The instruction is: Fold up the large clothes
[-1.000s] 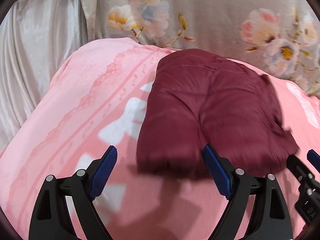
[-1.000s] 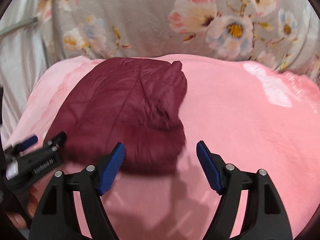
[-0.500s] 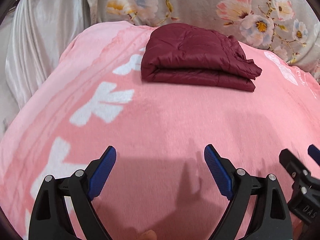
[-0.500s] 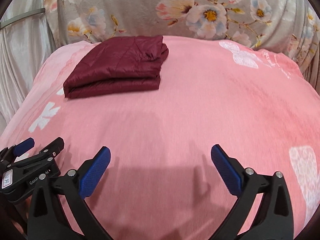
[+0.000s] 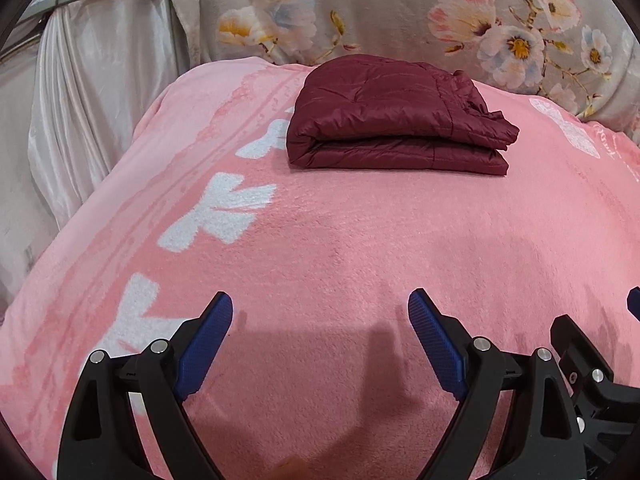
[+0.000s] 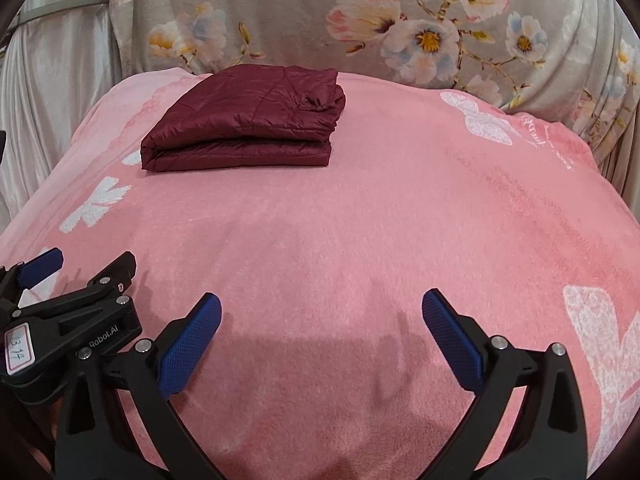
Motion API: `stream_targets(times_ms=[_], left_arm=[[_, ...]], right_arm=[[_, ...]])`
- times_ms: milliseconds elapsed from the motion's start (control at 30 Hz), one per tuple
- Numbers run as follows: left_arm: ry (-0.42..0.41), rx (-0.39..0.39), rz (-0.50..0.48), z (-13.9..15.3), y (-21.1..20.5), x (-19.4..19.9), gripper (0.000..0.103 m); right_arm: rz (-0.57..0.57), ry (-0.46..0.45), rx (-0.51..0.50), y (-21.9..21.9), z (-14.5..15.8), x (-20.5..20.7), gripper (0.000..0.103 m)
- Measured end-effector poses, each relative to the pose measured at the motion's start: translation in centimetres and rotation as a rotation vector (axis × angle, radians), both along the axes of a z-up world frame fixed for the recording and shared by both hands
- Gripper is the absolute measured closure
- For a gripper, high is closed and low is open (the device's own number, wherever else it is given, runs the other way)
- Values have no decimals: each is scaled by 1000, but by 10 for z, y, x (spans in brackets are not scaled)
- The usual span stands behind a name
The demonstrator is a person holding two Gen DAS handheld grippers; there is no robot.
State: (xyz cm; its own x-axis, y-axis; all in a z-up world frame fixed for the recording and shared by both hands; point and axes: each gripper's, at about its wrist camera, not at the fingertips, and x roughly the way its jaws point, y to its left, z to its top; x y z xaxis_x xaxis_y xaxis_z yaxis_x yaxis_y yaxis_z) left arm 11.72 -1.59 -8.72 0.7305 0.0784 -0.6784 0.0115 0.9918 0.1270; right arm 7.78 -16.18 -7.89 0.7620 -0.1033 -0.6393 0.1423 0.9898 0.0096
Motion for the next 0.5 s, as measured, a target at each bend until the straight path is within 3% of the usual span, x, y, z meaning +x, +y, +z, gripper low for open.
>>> stream_targets(times_ms=[500], left_arm=[[-4,11,16,-1,0,-1,16]], right_arm=[[3,3,-9,2,-2,1,5]])
